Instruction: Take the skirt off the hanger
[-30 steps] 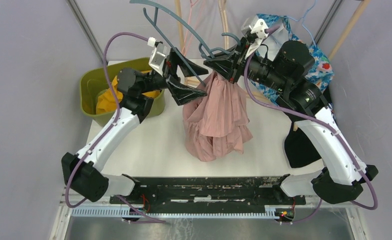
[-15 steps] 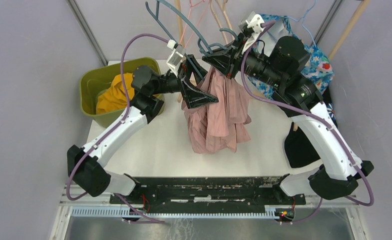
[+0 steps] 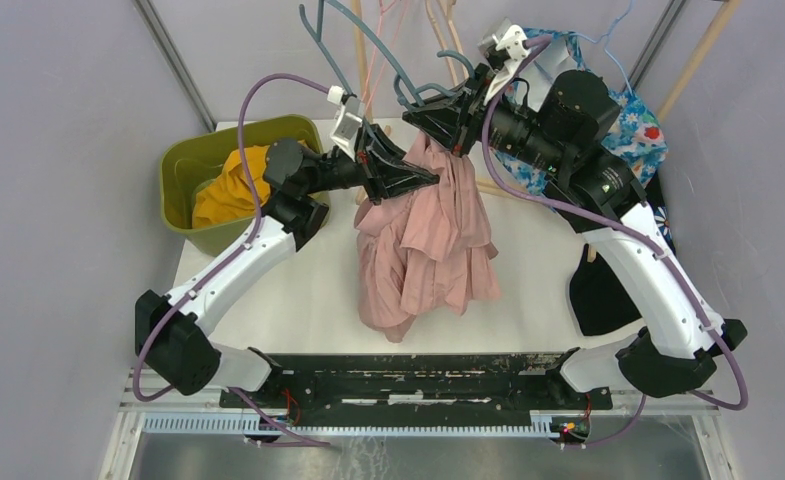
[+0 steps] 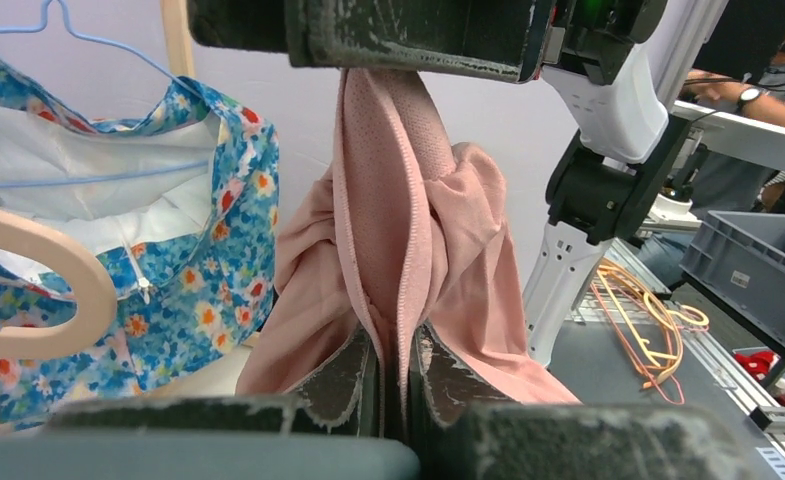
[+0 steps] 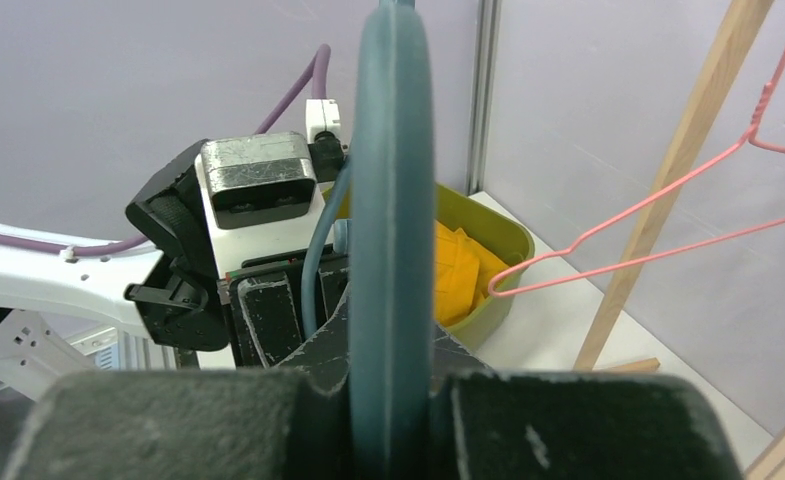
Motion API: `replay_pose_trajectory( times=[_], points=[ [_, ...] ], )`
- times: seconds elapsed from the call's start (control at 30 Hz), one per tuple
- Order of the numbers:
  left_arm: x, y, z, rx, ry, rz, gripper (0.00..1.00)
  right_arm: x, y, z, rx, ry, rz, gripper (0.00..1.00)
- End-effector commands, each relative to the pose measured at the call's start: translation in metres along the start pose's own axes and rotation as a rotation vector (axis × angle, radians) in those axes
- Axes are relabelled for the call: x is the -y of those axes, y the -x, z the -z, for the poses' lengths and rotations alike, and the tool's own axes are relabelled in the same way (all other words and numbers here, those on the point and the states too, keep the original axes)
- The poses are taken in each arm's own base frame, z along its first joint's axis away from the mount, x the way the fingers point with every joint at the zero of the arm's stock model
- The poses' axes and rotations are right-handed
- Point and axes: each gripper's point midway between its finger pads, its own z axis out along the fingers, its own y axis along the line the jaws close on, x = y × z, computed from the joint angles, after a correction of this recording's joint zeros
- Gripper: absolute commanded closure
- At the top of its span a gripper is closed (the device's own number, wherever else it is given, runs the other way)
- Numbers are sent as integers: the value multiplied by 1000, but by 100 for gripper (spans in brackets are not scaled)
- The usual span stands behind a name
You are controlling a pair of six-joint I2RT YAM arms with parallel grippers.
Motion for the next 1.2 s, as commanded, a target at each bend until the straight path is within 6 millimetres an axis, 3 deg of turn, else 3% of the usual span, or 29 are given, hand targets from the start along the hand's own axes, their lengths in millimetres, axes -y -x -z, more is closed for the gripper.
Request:
replay_pose_trajectory(
  times=[0.0,0.07,0.17,0.27,0.37,0.5,0.57,0.6,0.73,0.87,1.17],
  points=[
    [1,-2,-8,-24,47,59,97,-12,32,-2,108,49,93,99],
    [-20,-4,-1,-38,196,10,97,-7,28,-1,100,21,97,99],
    [-29,-11,7,-99,261,-54,97,3,19,1,75,-26,120,95],
    [-24,-15,9,-115,241,-81,97,9,15,2,62,-57,132,81],
    [-20,-16,9,-118,224,-84,97,8,18,1,69,-51,141,59],
    [-19,-14,10,-118,223,-89,97,7,21,-3,77,-36,141,56],
    [-17,-14,10,-115,217,-87,97,6,21,-5,76,-31,133,59],
    [-17,-14,10,-115,217,-86,97,6,21,-7,76,-26,131,64],
    [-13,-11,11,-106,209,-93,97,2,20,-13,84,6,112,97],
    [-7,-22,11,-137,167,-70,97,7,26,-17,104,-18,115,99],
    [-6,-83,27,-224,135,26,97,10,72,-19,217,-42,172,99]
  ],
)
